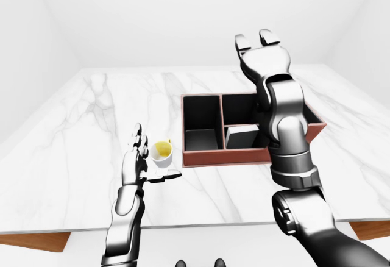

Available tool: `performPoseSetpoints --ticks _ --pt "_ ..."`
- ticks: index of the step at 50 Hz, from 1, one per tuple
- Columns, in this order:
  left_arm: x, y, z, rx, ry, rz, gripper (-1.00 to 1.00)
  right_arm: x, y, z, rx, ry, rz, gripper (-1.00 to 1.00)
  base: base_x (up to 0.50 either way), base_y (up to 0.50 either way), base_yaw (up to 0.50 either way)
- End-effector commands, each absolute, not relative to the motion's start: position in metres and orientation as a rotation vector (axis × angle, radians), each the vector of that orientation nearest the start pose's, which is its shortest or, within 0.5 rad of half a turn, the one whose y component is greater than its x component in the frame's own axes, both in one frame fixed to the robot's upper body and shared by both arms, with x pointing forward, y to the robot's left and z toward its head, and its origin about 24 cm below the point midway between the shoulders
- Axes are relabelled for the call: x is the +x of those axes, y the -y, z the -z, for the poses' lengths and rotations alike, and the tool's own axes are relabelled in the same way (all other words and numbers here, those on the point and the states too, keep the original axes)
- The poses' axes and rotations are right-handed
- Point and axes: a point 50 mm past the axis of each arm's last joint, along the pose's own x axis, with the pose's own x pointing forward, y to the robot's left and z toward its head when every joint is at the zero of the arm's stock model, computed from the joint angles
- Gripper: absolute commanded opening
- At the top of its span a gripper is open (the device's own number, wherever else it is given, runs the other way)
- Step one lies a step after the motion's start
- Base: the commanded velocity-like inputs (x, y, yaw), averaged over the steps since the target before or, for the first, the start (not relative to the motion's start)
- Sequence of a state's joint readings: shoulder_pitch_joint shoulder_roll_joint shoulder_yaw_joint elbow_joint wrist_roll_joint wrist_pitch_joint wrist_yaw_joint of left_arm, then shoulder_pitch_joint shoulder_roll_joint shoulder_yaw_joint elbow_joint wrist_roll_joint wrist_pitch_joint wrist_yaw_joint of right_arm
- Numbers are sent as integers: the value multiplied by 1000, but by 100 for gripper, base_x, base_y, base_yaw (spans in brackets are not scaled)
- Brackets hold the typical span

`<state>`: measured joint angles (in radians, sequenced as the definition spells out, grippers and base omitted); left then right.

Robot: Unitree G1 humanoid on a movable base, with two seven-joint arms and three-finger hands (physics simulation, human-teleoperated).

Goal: Pick up the book and place it in the caddy.

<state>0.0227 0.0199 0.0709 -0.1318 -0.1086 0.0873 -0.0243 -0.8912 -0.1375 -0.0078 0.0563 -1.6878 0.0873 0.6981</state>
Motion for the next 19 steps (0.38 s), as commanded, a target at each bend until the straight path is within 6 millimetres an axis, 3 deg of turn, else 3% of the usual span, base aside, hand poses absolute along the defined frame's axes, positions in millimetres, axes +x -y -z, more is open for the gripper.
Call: performPoseSetpoints --ticks 1,10,19 --pt "247 -169 -61 -83 39 -40 100 330 117 -289 -1764 166 260 100 0 0 0" --pt "245 -169 -65 -82 56 -41 100 312 111 -294 -1725 236 307 100 0 0 0" --pt "256 -172 -50 -88 17 -43 100 288 102 -295 -1636 335 322 100 0 0 0"
